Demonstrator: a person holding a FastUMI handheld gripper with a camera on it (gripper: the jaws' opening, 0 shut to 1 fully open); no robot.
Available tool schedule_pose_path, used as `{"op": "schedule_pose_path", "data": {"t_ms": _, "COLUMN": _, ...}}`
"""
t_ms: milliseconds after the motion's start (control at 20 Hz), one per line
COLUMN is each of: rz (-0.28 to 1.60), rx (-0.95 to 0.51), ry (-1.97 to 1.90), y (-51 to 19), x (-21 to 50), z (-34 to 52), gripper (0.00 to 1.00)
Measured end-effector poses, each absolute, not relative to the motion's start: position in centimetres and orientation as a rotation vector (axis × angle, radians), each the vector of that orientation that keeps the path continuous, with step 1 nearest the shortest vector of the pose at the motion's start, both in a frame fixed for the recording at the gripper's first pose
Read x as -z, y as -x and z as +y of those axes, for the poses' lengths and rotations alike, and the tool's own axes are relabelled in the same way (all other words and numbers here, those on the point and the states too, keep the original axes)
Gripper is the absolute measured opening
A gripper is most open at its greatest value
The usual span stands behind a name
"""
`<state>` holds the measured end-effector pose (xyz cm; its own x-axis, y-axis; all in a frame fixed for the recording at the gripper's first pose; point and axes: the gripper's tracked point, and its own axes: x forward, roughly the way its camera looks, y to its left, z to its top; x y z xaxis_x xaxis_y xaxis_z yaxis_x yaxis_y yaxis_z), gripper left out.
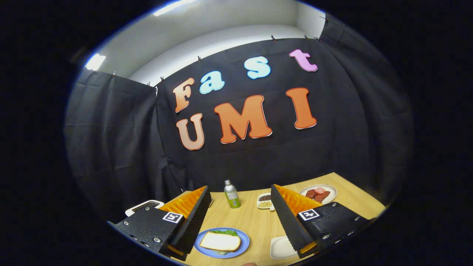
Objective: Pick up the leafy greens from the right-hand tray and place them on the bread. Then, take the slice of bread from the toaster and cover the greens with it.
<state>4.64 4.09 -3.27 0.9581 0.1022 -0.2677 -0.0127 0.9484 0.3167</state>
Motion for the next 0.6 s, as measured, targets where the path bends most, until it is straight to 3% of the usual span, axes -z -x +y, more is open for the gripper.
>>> {"op": "schedule_pose_path", "data": {"t_ms": 600, "rz": 0.131, "rx": 0.023, "ry": -0.181, "y": -2.2, "x": -3.2, "z": 1.5, "gripper": 0.98}}
